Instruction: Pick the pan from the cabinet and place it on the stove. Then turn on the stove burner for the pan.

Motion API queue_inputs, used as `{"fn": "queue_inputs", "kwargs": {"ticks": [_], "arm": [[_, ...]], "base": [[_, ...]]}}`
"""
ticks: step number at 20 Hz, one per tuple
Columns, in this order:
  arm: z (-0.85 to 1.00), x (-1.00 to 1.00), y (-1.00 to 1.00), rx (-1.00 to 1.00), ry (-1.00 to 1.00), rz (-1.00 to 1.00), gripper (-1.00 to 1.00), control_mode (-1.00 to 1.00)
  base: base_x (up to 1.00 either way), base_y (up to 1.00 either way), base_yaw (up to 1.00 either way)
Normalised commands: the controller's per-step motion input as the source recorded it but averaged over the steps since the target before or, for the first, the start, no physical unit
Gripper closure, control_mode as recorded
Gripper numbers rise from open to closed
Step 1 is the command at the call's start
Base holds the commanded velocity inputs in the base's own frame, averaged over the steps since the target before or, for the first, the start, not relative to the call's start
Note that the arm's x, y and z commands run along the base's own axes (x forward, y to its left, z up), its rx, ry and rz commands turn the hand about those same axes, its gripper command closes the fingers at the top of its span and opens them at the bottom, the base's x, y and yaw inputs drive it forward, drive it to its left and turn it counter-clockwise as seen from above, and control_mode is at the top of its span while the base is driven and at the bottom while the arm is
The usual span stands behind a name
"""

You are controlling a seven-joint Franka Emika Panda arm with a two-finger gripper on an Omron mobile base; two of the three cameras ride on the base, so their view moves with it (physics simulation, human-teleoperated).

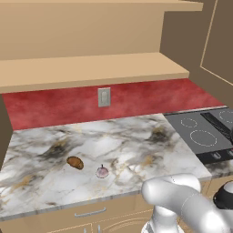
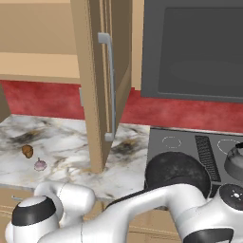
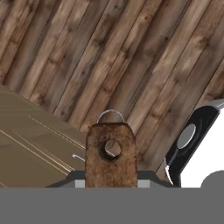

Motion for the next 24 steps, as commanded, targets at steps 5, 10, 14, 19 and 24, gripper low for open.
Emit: {"fn": "queue_inputs", "kwargs": {"ticks": [5, 10, 14, 19, 24], "arm": [[0.00, 0.31, 0.00, 0.00, 0.01, 0.01, 1.00, -1.00], [-0.03, 0.30, 0.00, 0.00, 0.00, 0.05, 1.00, -1.00], [-0.06, 0.26, 0.00, -0.03, 0.00, 0.05, 1.00, -1.00], [-0.01, 0.20, 0.00, -0.04, 0.00, 0.04, 1.00, -1.00], [0.00, 0.13, 0.05, -0.08, 0.03, 0.03, 1.00, -1.00]], "base": [[0.00, 0.00, 0.00], [0.00, 0.00, 0.00], [0.00, 0.00, 0.00], [0.00, 0.00, 0.00], [0.00, 0.00, 0.00]]}}
